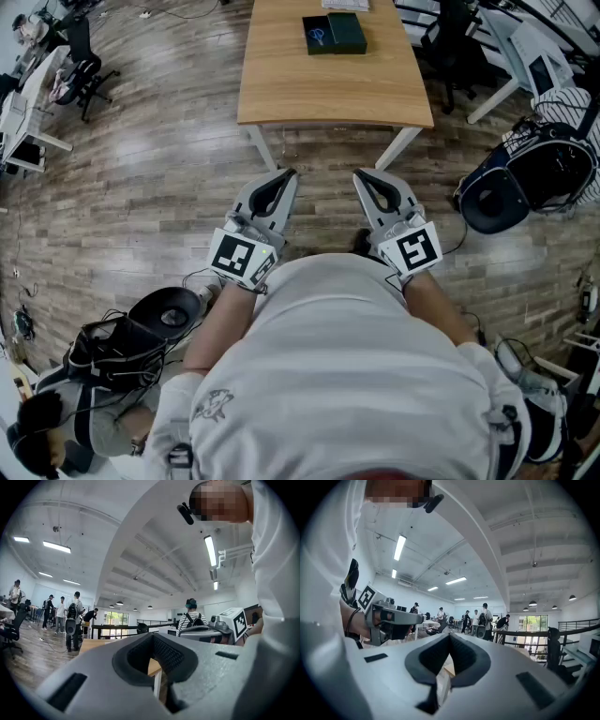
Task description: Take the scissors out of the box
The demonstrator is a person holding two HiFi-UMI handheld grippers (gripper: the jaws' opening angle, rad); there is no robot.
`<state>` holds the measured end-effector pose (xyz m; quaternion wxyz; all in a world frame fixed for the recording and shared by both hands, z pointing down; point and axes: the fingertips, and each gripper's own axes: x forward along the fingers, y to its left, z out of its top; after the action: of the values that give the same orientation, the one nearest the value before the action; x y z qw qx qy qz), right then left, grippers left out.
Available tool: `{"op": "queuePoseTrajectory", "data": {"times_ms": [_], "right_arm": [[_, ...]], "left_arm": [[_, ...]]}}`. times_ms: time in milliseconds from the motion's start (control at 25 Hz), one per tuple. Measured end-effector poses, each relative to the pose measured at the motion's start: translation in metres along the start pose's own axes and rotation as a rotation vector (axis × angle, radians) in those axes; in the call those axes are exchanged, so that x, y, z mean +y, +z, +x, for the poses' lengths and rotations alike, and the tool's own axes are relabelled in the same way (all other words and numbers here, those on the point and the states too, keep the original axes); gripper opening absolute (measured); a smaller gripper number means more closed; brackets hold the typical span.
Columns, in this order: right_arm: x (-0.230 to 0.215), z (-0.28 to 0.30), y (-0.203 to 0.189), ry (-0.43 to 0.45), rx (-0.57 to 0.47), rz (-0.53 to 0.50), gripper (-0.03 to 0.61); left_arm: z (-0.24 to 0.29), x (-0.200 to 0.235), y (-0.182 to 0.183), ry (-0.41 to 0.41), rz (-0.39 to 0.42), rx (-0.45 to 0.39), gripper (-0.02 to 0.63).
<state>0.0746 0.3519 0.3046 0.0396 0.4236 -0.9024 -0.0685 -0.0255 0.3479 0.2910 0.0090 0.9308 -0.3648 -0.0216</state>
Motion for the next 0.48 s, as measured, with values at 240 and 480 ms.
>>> {"op": "queuePoseTrajectory", "data": {"times_ms": [240,480], "right_arm": [[-0.0008,0.0066,-0.0019,-0.001,0.003,0.013,0.003],[0.0001,0.0109,-0.0038,0.002,0.012,0.01,0.005]], "left_arm": [[-0.0024,0.0069,-0.0012,0.003,-0.001,0.002,0.005],[-0.0045,0.0115,-0.0027,0.013,-0.008,-0.001,0.005]]}}
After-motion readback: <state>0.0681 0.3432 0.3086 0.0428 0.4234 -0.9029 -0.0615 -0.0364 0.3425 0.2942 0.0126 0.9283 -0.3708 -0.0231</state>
